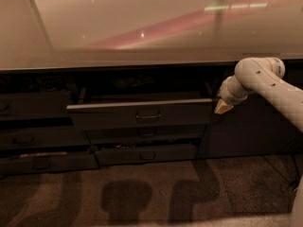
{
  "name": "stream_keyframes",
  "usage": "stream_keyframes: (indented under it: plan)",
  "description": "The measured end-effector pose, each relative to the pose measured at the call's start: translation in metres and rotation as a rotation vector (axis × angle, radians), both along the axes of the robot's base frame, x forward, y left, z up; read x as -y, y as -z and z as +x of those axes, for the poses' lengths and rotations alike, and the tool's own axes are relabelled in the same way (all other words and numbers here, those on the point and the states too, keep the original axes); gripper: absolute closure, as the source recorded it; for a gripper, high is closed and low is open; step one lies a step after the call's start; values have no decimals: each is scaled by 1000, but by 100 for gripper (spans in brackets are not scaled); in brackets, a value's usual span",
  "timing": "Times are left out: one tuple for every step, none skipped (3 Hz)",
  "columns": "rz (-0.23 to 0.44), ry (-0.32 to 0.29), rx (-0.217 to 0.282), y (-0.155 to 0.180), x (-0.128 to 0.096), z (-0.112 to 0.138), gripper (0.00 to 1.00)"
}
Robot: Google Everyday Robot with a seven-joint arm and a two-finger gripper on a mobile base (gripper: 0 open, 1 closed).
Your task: Open top drawer
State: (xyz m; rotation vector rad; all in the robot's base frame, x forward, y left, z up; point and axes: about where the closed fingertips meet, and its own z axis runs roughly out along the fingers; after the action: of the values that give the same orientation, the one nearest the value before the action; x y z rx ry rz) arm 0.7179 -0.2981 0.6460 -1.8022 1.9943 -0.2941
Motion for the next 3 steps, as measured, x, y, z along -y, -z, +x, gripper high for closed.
stream_keyframes:
  plan:
    - [-1,-3,2,2,0,-5,100]
    - [-2,-1,5,-1,0,-5,100]
    - [-5,-7,6,2,-1,-12,100]
